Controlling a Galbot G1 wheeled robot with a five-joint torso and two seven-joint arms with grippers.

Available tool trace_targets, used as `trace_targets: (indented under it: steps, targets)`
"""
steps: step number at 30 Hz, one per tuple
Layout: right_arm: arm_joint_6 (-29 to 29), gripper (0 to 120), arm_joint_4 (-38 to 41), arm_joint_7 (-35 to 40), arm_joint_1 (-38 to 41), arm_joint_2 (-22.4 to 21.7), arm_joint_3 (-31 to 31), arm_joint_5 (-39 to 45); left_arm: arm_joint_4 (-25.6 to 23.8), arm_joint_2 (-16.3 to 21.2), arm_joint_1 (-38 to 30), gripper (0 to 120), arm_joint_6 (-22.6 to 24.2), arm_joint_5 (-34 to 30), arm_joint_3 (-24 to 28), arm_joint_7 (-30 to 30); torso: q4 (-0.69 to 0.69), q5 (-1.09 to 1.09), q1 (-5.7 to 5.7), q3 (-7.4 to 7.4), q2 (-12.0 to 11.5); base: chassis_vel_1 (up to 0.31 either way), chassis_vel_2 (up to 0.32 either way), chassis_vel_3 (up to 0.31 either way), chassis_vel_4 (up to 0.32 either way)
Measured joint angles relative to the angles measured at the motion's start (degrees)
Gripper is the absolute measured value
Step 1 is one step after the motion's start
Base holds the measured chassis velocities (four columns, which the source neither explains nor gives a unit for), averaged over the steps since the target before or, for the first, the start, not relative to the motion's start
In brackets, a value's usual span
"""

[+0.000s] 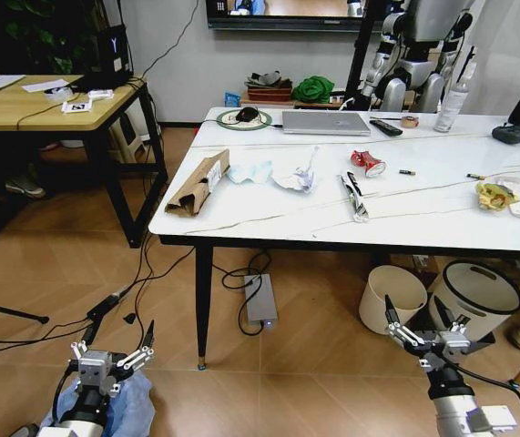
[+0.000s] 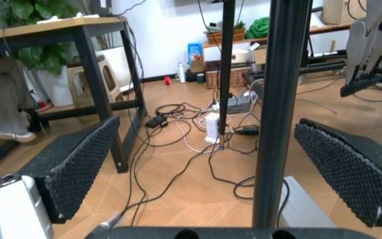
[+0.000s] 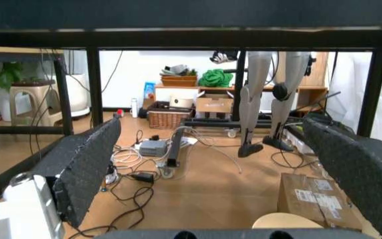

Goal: Pick up the trash bin and place the trash from the table into it.

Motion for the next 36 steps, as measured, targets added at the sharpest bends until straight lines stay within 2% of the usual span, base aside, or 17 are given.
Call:
trace_targets:
  steps: [36]
  targets:
    - [0.11,100,0.29,-0.33,0.02,0.56,0.05,-0.39,0.00,-0.10,0.48,100,-0.30,0.37,0.14,0.02,0.00,0.00,-3.15,-5.37,-8.51,0.000,0.000,0.000,0.000]
